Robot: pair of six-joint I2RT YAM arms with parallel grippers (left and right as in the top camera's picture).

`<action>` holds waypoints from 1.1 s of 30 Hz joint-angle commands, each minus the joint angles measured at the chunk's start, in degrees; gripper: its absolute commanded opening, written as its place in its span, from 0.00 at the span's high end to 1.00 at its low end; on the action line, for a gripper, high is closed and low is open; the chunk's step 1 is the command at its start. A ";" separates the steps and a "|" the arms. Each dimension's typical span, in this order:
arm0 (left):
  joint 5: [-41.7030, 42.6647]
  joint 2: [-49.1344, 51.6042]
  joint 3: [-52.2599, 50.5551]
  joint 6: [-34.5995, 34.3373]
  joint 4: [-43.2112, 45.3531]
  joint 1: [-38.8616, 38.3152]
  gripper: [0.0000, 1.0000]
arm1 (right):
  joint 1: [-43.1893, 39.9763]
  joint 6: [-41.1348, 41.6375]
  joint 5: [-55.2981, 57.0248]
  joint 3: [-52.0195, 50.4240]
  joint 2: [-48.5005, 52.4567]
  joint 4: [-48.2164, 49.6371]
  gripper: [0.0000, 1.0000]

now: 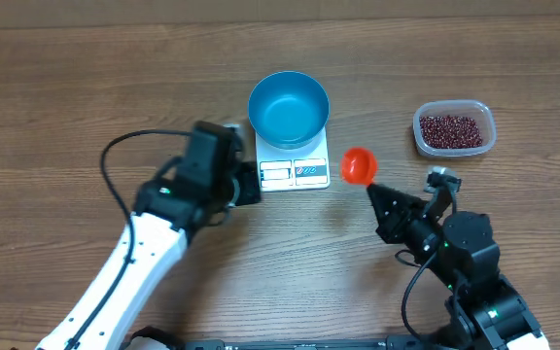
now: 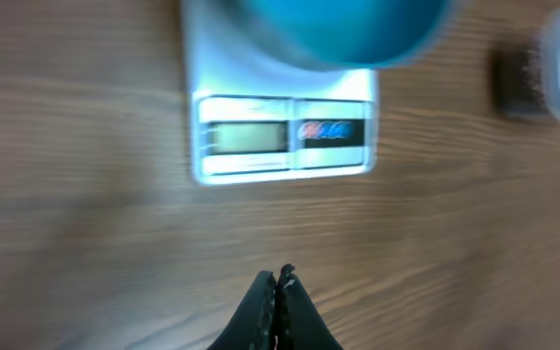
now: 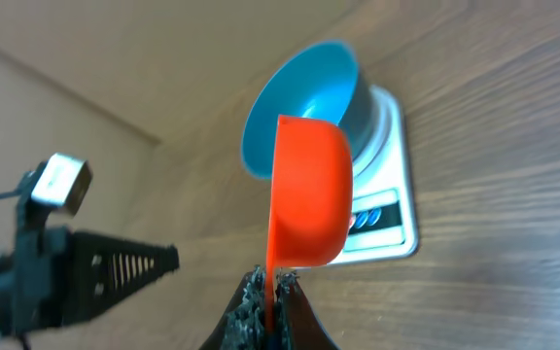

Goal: Scoop item into bowl and weigh 150g on scale
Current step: 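Move the left gripper to the scale's front buttons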

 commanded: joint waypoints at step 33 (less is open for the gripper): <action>-22.36 28.76 1.29 33.33 32.17 -16.92 0.96 | -8.48 -0.48 0.79 2.10 -0.37 -1.77 0.96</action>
